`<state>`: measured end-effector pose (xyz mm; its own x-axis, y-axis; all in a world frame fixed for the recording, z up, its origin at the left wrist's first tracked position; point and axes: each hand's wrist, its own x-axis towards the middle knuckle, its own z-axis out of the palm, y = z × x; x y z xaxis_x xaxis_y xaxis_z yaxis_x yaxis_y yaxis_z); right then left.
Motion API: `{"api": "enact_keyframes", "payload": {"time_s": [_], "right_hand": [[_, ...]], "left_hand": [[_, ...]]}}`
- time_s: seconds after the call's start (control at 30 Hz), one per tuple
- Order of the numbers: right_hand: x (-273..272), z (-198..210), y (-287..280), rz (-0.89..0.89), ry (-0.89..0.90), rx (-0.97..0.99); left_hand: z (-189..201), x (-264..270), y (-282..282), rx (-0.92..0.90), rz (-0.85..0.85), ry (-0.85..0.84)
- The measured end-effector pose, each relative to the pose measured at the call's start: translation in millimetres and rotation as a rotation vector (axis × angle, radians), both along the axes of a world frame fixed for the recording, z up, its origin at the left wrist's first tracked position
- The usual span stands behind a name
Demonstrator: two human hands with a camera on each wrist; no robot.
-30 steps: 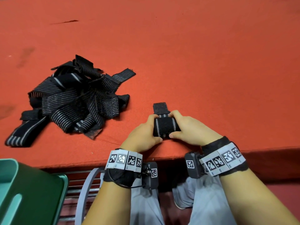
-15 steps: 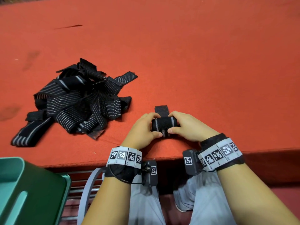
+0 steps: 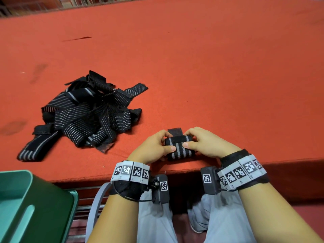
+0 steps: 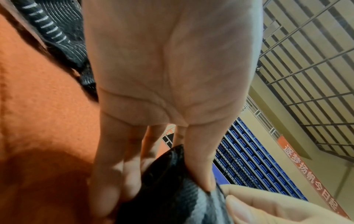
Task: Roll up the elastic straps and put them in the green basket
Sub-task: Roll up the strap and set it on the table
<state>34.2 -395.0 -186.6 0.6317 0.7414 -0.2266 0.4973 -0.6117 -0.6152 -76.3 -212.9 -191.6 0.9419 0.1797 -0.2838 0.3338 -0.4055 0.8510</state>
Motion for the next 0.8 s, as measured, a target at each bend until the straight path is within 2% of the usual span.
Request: {"api": "enact_keyframes", "payload": {"time_s": [0.1, 0.2, 0.3, 0.47, 0.63, 0.8], "right_hand": [[0, 1, -2, 0.027, 0.041, 0.052], [0, -1, -1, 0.074, 0.060, 0.043], [5, -4, 1, 0.037, 0.035, 0.062], [11, -1, 3, 0.052, -0.004, 0.052], [13, -1, 7, 0.055, -0.027, 0.078], [9, 0, 9, 0.009, -0.091, 0.156]], "left_hand": [[0, 0, -2, -0.006, 0.027, 0.014], [0, 2, 1, 0.110, 0.028, -0.006], [-2, 6, 5, 0.206, -0.003, -0.021], [-4, 6, 4, 0.312, -0.028, -0.157], [-9, 5, 9, 0.325, -0.015, -0.190], [-5, 15, 12, 0.312, 0.002, -0.148]]}}
